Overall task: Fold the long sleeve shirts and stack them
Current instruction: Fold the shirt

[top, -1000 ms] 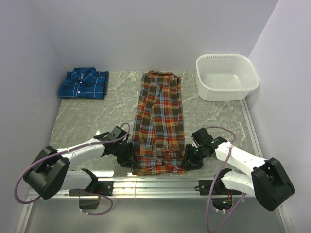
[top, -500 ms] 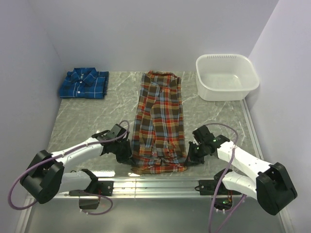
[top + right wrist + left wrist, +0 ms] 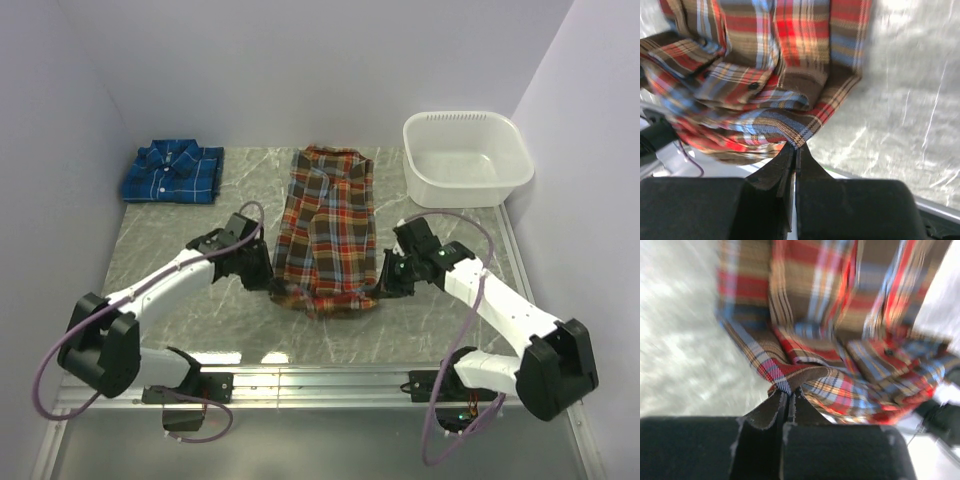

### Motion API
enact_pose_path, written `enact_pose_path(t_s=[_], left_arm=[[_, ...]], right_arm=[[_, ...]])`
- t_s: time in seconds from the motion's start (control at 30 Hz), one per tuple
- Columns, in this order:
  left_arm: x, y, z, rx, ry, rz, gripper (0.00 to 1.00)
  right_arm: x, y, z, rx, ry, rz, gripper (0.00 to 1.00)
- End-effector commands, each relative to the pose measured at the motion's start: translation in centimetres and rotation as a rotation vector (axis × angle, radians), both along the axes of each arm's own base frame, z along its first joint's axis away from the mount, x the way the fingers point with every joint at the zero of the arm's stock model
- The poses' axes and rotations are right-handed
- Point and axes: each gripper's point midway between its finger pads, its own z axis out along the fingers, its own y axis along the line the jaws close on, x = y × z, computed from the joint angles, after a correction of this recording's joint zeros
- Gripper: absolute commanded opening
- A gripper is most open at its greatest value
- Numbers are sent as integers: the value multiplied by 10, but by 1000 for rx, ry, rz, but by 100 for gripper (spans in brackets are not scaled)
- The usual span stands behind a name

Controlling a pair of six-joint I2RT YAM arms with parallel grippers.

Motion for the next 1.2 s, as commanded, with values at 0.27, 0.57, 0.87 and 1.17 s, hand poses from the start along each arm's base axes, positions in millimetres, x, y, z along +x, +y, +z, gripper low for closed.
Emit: enact_pose_path(t_s=[0.27,0.57,0.87,1.17], left_arm=[[144,23,20,52,-212,136,0],[218,15,15,35,-235,142,1],[263,10,0,45,-291,178,1],[290,13,-8,74,-372,206,2]], right_arm=[[124,2,37,-28,-221,-73,0],[190,10,28,-24,-242,-113,0],[234,11,-3,-68,-242,-129,0],[261,-1,-25,-151,-265,-155,0]])
